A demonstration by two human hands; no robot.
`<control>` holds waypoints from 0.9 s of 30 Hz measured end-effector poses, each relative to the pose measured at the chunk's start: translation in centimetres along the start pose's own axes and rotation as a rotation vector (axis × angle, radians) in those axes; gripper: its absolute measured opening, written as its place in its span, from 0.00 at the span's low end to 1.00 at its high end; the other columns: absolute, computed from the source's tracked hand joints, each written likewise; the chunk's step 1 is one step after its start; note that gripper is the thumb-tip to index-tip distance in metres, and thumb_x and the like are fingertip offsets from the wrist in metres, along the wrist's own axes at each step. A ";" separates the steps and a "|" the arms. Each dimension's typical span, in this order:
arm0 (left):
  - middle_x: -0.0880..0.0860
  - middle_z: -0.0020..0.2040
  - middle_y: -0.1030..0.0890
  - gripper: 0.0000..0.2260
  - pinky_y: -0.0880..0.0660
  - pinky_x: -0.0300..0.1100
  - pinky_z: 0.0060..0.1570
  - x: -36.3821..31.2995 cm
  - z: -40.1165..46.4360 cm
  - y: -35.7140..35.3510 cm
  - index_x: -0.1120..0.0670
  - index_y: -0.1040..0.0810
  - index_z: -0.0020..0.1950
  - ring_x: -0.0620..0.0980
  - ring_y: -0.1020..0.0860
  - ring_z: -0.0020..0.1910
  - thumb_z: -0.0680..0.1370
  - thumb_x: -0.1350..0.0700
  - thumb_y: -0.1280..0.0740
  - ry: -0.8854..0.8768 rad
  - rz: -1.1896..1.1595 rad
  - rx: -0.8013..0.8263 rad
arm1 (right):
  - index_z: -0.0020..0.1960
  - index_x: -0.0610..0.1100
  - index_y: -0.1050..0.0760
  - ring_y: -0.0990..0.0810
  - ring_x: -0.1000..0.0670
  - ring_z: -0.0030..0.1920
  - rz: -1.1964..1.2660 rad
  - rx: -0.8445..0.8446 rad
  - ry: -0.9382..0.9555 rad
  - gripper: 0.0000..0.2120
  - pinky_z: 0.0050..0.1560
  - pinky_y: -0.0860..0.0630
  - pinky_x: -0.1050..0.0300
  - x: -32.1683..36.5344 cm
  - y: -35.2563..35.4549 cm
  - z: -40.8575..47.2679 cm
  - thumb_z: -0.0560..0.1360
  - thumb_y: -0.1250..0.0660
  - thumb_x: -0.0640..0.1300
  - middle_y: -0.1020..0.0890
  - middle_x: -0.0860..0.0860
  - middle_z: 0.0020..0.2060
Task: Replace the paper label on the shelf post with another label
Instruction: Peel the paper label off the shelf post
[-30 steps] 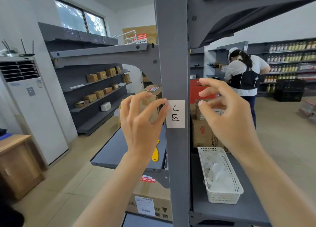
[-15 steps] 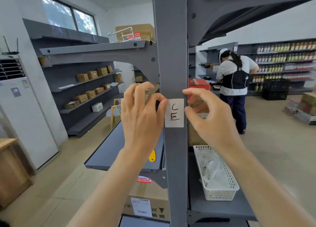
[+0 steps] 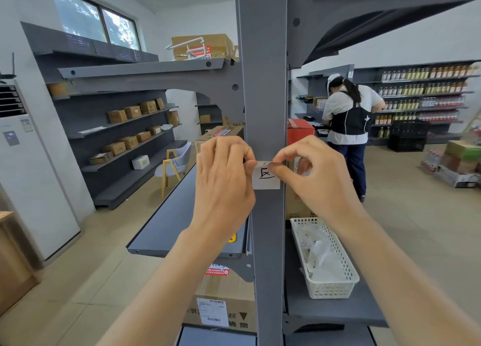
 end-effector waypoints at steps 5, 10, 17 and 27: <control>0.45 0.53 0.24 0.06 0.36 0.33 0.56 -0.2 -0.4 0.1 0.56 0.26 0.51 0.44 0.35 0.57 0.84 0.58 0.41 0.063 -0.361 0.027 | 0.44 0.50 0.19 0.25 0.62 0.41 0.025 0.067 -0.025 0.05 0.43 0.31 0.71 0.7 0.1 -0.2 0.74 0.23 0.45 0.21 0.54 0.47; 0.23 0.57 0.38 0.14 0.33 0.38 0.62 0.5 -1.0 0.4 0.43 0.31 0.62 0.37 0.37 0.65 0.79 0.40 0.38 0.140 -0.594 0.219 | 0.45 0.47 0.22 0.27 0.67 0.44 -0.029 0.113 -0.004 0.05 0.47 0.33 0.74 1.3 0.3 -0.8 0.76 0.25 0.42 0.21 0.54 0.48; 0.30 0.41 0.19 0.21 0.27 0.30 0.53 0.7 -0.9 1.7 0.46 0.32 0.63 0.38 0.19 0.52 0.76 0.53 0.25 0.176 -0.577 0.132 | 0.46 0.51 0.24 0.23 0.56 0.49 0.000 0.137 -0.021 0.06 0.51 0.28 0.60 2.1 1.0 -1.8 0.79 0.28 0.44 0.16 0.57 0.53; 0.41 0.43 0.12 0.16 0.21 0.46 0.44 -0.8 1.2 3.9 0.46 0.37 0.48 0.51 0.18 0.44 0.78 0.54 0.28 0.362 -0.809 0.140 | 0.59 0.51 0.30 0.17 0.55 0.37 0.407 0.029 -0.101 0.15 0.41 0.25 0.67 3.4 2.1 -1.4 0.79 0.28 0.40 0.13 0.49 0.37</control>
Point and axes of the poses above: each hand's wrist, its own z-axis towards the middle knuckle, its own y-axis out of the back of the hand, x = y × z, the point moved 1 cm from there along z, towards the middle knuckle
